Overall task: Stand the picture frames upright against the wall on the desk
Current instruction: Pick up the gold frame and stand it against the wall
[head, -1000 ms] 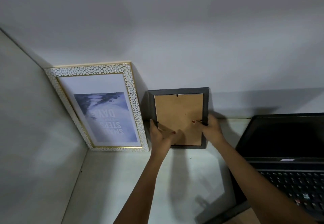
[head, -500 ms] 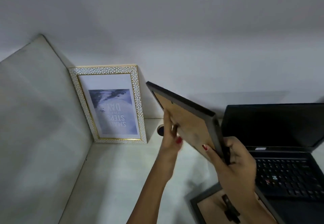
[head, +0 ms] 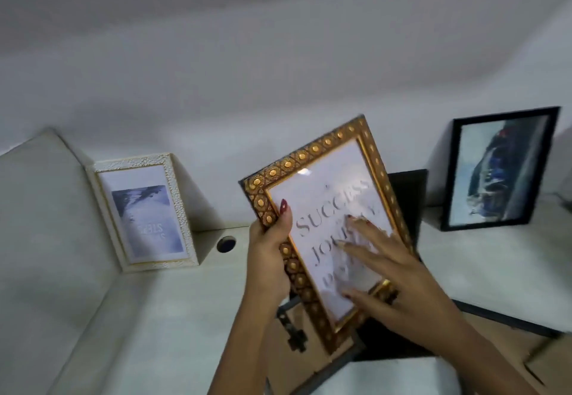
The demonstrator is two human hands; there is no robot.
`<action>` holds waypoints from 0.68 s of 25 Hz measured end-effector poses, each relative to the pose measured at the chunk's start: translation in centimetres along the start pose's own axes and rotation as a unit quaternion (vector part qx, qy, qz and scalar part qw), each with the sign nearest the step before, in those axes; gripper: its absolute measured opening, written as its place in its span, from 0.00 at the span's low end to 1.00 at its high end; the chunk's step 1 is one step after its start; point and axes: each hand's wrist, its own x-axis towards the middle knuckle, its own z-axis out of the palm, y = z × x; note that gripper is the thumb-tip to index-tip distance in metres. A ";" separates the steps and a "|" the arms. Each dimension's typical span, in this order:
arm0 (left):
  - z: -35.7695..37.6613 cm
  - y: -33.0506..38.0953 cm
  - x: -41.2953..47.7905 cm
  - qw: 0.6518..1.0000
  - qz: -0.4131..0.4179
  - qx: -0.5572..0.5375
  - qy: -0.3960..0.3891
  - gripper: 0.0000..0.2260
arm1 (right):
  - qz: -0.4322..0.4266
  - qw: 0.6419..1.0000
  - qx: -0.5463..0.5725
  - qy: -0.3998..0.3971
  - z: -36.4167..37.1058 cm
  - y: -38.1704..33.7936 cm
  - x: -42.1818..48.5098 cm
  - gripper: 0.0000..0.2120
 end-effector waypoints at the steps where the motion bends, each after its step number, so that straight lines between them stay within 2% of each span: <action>1: 0.8 -1.1 -0.3 0.999 -0.007 0.045 0.012 0.09 | 0.036 0.999 -0.005 0.033 -1.6 1.4 -1.6 0.24; 3: 3.1 -4.0 -1.4 0.994 -0.025 0.102 -0.012 0.05 | 0.110 0.990 -0.009 0.091 -5.0 4.0 -5.2 0.22; 6: 5.7 -7.7 -2.6 0.991 -0.055 0.108 -0.049 0.08 | 0.182 0.974 0.011 0.133 -8.3 6.8 -8.6 0.21; 11: 8.1 -12.1 -1.1 0.989 -0.061 0.130 -0.018 0.07 | 0.351 0.916 0.165 0.104 -10.7 10.9 -9.3 0.27; 14: 9.9 -13.7 0.8 0.987 -0.056 0.146 -0.037 0.07 | 0.342 0.892 0.270 0.121 -10.9 13.1 -9.2 0.14; 17: 12.4 -15.0 3.2 0.977 -0.020 0.195 -0.082 0.06 | 0.365 0.860 0.300 0.194 -11.0 15.9 -9.4 0.08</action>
